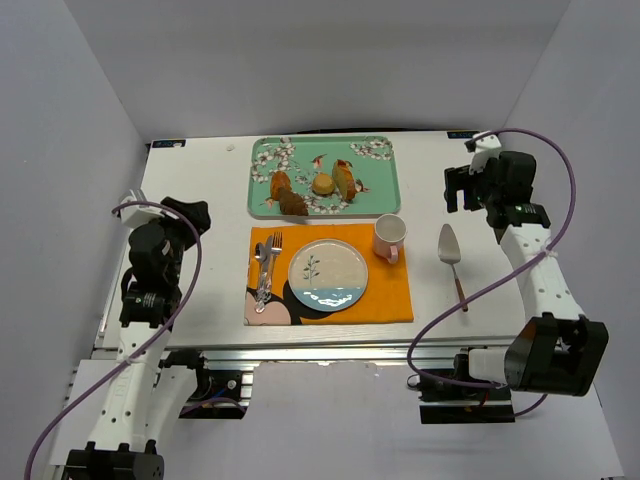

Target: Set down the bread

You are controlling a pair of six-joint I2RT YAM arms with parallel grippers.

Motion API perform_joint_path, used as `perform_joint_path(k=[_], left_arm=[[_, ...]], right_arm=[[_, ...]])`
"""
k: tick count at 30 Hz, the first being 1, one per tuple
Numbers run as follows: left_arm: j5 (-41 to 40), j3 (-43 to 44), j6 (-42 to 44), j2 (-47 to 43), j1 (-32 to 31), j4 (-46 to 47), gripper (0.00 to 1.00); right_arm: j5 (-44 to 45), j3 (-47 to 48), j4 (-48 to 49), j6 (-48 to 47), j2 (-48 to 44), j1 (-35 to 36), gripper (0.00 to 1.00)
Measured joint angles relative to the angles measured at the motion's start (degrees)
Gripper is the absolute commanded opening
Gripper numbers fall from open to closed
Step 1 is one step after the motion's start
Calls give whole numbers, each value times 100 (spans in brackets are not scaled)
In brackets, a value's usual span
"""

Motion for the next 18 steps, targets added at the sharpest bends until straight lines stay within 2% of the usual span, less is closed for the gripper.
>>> perform_joint_path(k=[1,2,3,6,7,8,9,10,12,14,15,16,18], left_arm=[[48,0,-20,20,0,59,47],[103,0,-20,46,0,116,10],[168,0,-44,76,0,168,0],[334,-4,22,236,0,321,0],[415,-9,24,304,0,380,12],[476,-20,42,367,0,435,47],[566,-35,87,424,0,496,62],[678,-52,76,485,0,560,72],[883,-105,83,592,0,686,81],[1021,-146,70,671,0,761,82],[1084,-155,76,706,0,778,82],[1134,-170,83,730,0,807,83],[1215,-229,92,737,0,870,83]], right_arm=[[-164,-17,-2,-186,-70,2,90],[-380,-76,15,-424,-173,7,90],[-557,-151,9,-638,-280,11,89],[-1141,-343,-46,-1320,-527,46,89],[-1327,-415,-92,-1491,-605,57,83],[-1508,-452,-136,-1655,-627,72,72],[-1709,-470,-216,-1812,-629,83,54],[-1873,-474,-313,-1941,-627,90,1],[-1969,-531,-317,-2020,-640,94,0],[-1834,-651,-160,-2017,-669,96,0],[-1665,-693,-120,-2024,-669,96,22],[-1502,-706,-103,-1985,-636,96,57],[-1152,-651,-140,-1982,-483,96,66]])
